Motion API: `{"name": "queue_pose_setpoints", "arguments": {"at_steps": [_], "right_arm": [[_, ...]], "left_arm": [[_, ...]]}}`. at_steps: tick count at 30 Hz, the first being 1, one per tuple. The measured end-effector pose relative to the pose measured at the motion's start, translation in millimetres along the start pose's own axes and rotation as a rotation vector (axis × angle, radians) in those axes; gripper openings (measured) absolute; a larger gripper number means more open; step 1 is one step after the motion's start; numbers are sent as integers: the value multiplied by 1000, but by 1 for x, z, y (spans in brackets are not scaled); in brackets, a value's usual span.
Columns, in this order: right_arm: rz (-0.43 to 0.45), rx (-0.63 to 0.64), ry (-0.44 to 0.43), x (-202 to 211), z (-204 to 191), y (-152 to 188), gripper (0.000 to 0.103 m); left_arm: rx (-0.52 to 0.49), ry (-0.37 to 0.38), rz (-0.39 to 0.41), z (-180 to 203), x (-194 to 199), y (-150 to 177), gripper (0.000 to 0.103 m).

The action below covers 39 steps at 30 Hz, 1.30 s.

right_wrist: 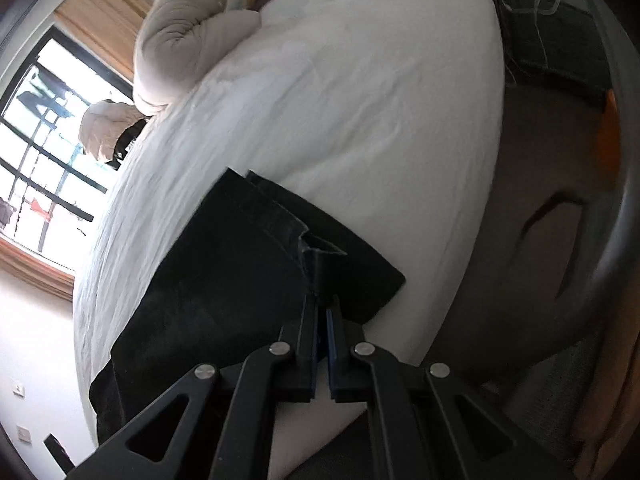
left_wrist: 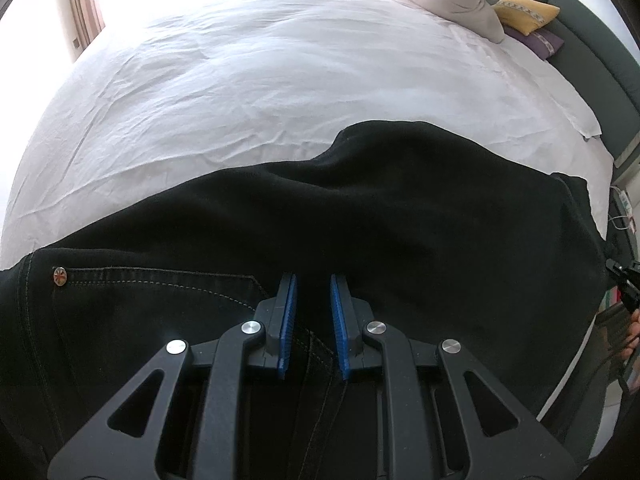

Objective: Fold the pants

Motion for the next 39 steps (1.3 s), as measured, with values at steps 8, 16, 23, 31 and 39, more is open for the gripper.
{"name": "queue_pose_setpoints", "arguments": {"at_steps": [8, 16, 23, 31, 39], "right_arm": [[-18, -55, -15, -1, 12, -1, 13], [-6, -145, -148, -7, 21, -11, 47], [-16, -189, -213, -27, 33, -27, 20], [39, -154, -171, -15, 28, -27, 8], [73, -126, -116, -9, 31, -30, 7]], "left_arm": [[-2, -8, 0, 1, 1, 2, 17], [-1, -6, -4, 1, 0, 2, 17], [-4, -11, -6, 1, 0, 1, 17], [6, -25, -13, 5, 0, -1, 17], [19, 17, -5, 1, -1, 3, 17]]}}
Point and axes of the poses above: each gripper's, at about its wrist camera, not at the fingertips, and x roughly against the way its jaws point, z to its right, y to its underside, the point moved 1 cm from there along -x, roughly the way its jaws point, and after that the axes turned 4 degrees about x, right-handed, at the moved point
